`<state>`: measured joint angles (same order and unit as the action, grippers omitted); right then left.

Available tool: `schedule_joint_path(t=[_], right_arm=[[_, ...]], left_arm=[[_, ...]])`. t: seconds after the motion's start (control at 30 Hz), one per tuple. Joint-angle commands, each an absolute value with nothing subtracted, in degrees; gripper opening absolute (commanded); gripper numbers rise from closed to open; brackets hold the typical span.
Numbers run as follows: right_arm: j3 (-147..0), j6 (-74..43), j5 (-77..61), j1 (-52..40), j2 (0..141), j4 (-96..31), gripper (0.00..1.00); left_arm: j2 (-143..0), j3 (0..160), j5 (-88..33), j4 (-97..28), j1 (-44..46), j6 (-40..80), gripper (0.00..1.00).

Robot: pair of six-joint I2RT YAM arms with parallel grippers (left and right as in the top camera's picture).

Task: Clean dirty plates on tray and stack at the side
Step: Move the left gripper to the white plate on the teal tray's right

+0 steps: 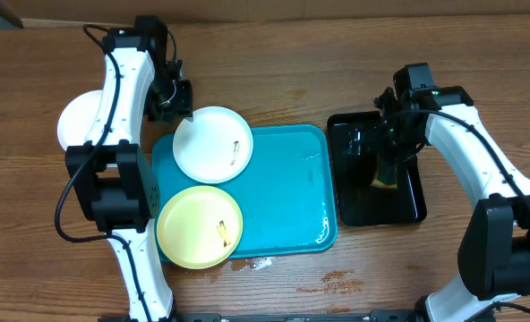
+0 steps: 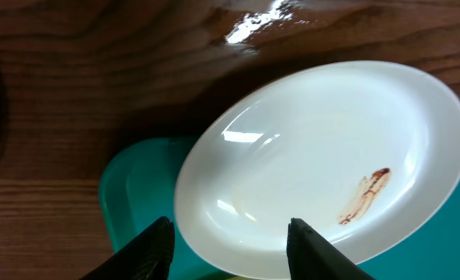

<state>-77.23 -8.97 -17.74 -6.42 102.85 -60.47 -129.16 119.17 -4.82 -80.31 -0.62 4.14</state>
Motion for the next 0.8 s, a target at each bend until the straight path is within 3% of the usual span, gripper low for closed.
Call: schedule_joint_path(t=[0.0, 0.43, 0.57, 0.77], right_arm=[[-77.1, -8.7, -17.7, -6.3, 101.8, -60.4, 1.0], [-77.1, -8.7, -17.6, -6.3, 101.8, -60.4, 1.0], [-77.1, -8.7, -17.6, -6.3, 101.8, -60.4, 1.0], [-77.1, -8.7, -17.7, -6.3, 101.8, -60.4, 1.0]], left_arm=[[-128.7, 118.8, -1.5, -81.1, -1.6, 5.4, 0.5], [-128.7, 105.8, -1.6, -75.6, -2.6, 9.5, 0.45], [-128.7, 104.9, -3.9, -74.6, -2.1, 9.4, 0.39], [-128.7, 104.2, -5.5, -73.2, 0.1, 9.5, 0.39]])
